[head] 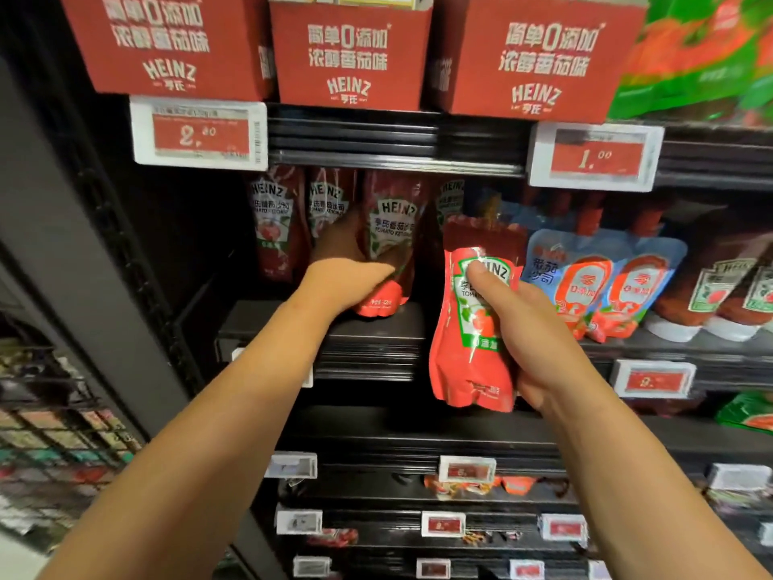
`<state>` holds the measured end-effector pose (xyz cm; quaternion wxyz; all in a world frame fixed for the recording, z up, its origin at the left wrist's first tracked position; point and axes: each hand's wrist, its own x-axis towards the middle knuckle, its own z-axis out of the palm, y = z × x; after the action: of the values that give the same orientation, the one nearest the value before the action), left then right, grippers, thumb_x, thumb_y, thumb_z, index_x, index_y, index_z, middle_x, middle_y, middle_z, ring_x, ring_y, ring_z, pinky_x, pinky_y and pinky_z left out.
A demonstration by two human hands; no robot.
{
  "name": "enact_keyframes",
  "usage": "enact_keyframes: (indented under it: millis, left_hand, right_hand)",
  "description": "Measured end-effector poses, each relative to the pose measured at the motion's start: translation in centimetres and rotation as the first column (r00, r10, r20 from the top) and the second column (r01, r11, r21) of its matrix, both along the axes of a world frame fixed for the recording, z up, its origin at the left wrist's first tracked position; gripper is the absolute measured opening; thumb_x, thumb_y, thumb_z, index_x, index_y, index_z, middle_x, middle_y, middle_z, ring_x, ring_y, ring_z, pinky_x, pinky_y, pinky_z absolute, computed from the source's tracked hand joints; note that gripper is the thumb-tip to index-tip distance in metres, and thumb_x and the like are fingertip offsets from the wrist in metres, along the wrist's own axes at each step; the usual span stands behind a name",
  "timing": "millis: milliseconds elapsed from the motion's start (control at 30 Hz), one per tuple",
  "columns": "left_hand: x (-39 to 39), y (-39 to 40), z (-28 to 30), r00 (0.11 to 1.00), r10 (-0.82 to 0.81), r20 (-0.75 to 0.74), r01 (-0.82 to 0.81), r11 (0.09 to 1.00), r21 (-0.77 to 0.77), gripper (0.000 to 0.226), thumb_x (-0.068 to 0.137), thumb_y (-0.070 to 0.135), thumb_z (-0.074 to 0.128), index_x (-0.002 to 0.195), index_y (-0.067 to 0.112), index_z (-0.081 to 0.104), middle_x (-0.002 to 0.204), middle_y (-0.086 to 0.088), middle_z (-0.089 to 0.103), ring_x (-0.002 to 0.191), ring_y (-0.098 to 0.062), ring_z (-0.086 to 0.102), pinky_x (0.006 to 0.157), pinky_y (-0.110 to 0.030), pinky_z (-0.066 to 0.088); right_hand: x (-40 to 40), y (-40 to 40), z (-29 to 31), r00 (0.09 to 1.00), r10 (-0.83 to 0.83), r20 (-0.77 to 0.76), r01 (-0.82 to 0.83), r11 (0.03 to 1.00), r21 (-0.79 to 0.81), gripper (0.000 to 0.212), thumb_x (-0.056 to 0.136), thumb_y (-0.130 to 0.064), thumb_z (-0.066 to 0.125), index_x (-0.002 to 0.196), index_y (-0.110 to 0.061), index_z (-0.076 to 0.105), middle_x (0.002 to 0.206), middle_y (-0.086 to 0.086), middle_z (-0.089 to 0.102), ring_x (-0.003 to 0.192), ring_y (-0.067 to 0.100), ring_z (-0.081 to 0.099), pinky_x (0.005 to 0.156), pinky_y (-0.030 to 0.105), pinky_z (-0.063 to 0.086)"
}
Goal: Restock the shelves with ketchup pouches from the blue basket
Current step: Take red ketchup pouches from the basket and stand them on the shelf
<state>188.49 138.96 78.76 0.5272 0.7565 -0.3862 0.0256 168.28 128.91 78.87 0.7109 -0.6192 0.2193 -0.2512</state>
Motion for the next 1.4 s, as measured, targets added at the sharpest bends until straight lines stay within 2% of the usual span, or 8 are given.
enact_keyframes:
  millis: [267, 433, 600, 767, 1033, 1167, 1300, 1400]
  left_hand:
    - [0.6, 0.9, -1.7, 0.996, 0.065, 0.064, -0.068, 0.997, 0.039, 0.085, 0.060, 0.068, 0.074, 0.132, 0.028, 0.053, 0.119, 0.006, 0.070, 0.108, -0.011, 0.066, 0.095, -0.026, 0.052]
    - [0.5, 0.9, -1.9, 0.987, 0.124, 0.098, -0.131, 0.989, 0.067, 0.096, 0.059, 0.076, 0.069, 0.136, 0.022, 0.046, 0.122, -0.003, 0.067, 0.112, -0.023, 0.065, 0.093, -0.029, 0.051]
    - [0.0, 1.5, -2.0, 0.968, 0.143, 0.205, -0.143, 0.990, -0.016, 0.076, 0.064, 0.056, 0.077, 0.123, 0.016, 0.050, 0.116, -0.006, 0.063, 0.107, -0.026, 0.063, 0.088, -0.035, 0.054]
    - [-0.1, 1.4, -2.1, 0.951, 0.184, 0.249, -0.198, 0.980, 0.031, 0.069, 0.062, 0.047, 0.073, 0.120, 0.015, 0.051, 0.113, -0.006, 0.060, 0.102, -0.028, 0.059, 0.081, -0.029, 0.046]
    - [0.3, 1.3, -2.3, 0.953, 0.222, 0.205, -0.219, 0.975, -0.037, 0.071, 0.069, 0.046, 0.085, 0.128, 0.020, 0.053, 0.118, -0.004, 0.067, 0.108, -0.026, 0.065, 0.088, -0.041, 0.058]
    - [0.3, 1.1, -2.2, 0.939, 0.249, 0.237, -0.242, 0.968, -0.062, 0.064, 0.073, 0.045, 0.085, 0.124, 0.019, 0.057, 0.118, -0.005, 0.066, 0.108, -0.025, 0.064, 0.090, -0.041, 0.057]
    - [0.4, 1.1, -2.2, 0.902, 0.300, 0.312, -0.289, 0.954, -0.080, 0.059, 0.072, 0.039, 0.087, 0.119, 0.013, 0.063, 0.118, -0.010, 0.060, 0.106, -0.029, 0.060, 0.091, -0.039, 0.054]
    - [0.3, 1.0, -2.1, 0.905, 0.285, 0.315, -0.278, 0.958, -0.066, 0.050, 0.080, 0.040, 0.082, 0.116, 0.010, 0.063, 0.112, -0.011, 0.063, 0.101, -0.029, 0.061, 0.088, -0.040, 0.054]
  right_hand:
    - [2.3, -1.6, 1.3, 0.978, -0.181, -0.105, 0.168, 0.978, -0.120, 0.077, 0.057, -0.067, 0.075, 0.108, -0.011, 0.063, 0.080, 0.004, 0.078, 0.073, 0.019, 0.076, 0.063, 0.036, 0.057]
    - [4.7, -2.3, 1.9, 0.949, -0.313, -0.040, 0.294, 0.923, -0.250, 0.067, 0.060, -0.075, 0.068, 0.107, -0.027, 0.065, 0.097, -0.007, 0.074, 0.086, 0.014, 0.070, 0.073, 0.031, 0.051]
    - [7.0, -3.2, 1.6, 0.948, -0.307, 0.085, 0.316, 0.877, -0.361, 0.022, 0.090, -0.051, 0.069, 0.094, -0.029, 0.065, 0.087, -0.015, 0.075, 0.083, 0.006, 0.073, 0.079, 0.027, 0.058]
    - [8.3, -4.2, 0.8, 0.953, -0.270, 0.136, 0.302, 0.821, -0.485, 0.016, 0.091, -0.049, 0.067, 0.099, -0.034, 0.064, 0.100, -0.014, 0.072, 0.099, 0.015, 0.070, 0.095, 0.044, 0.055]
    - [7.9, -3.5, 0.4, 0.932, -0.247, -0.265, 0.040, 0.797, -0.603, 0.064, 0.088, -0.060, 0.065, 0.134, -0.017, 0.051, 0.123, -0.001, 0.066, 0.117, 0.022, 0.061, 0.103, 0.033, 0.045]
    - [7.6, -2.7, -0.1, 0.726, -0.342, -0.596, -0.229, 0.697, -0.679, 0.058, 0.097, -0.057, 0.045, 0.099, 0.000, 0.059, 0.119, 0.012, 0.067, 0.092, 0.023, 0.062, 0.083, 0.033, 0.047]
    - [8.2, -2.2, -0.5, 0.764, -0.493, -0.417, -0.080, 0.568, -0.819, 0.081, 0.094, -0.065, 0.047, 0.151, -0.009, 0.035, 0.156, 0.020, 0.034, 0.140, 0.035, 0.038, 0.112, 0.038, 0.035]
    - [8.4, -1.7, -0.5, 0.843, -0.491, -0.221, 0.112, 0.562, -0.820, 0.097, 0.091, -0.062, 0.058, 0.158, -0.006, 0.014, 0.164, 0.020, 0.018, 0.150, 0.033, 0.020, 0.121, 0.035, 0.019]
